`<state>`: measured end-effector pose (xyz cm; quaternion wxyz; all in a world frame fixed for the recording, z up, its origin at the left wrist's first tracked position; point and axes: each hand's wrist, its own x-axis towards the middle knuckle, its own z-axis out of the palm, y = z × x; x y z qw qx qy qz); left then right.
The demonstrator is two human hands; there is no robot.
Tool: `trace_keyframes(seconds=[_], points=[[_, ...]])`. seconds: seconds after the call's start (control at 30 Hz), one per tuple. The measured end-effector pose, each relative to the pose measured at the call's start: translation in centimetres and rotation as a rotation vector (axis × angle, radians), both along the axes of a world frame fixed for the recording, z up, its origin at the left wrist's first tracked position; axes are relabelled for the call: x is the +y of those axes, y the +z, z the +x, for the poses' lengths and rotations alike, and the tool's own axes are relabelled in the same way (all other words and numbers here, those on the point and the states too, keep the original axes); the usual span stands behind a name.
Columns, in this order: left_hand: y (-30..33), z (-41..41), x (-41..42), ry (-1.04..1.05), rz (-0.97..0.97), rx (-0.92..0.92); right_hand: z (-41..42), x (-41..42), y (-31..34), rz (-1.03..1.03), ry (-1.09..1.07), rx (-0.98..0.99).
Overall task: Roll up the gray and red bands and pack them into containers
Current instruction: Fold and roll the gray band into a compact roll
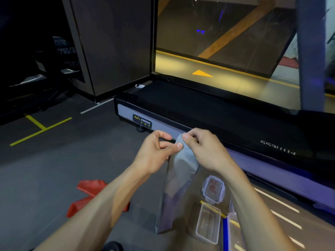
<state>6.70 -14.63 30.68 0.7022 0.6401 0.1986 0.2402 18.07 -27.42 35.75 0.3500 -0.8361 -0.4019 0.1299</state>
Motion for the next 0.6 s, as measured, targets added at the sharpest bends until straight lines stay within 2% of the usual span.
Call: trace_keyframes(seconds=[0.23, 0.47, 0.53, 0.6], points=[[0.0, -0.1, 0.2, 0.005, -0.115, -0.032, -0.9, 0.0, 0.5, -0.08, 0.087, 0.006], [0.6, -0.6, 0.3, -0.11, -0.231, -0.17, -0.1, -0.2, 1.8, 0.086, 0.171, 0.128], [0.5, -0.9, 0.5, -0.16, -0.197, -0.178, 0.0, -0.1, 2.0, 0.12, 0.153, 0.128], [0.3, -1.3, 1.0, -0.2, -0.081, -0.132, 0.3, -0.1, 2.3, 0.138, 0.137, 0.135]])
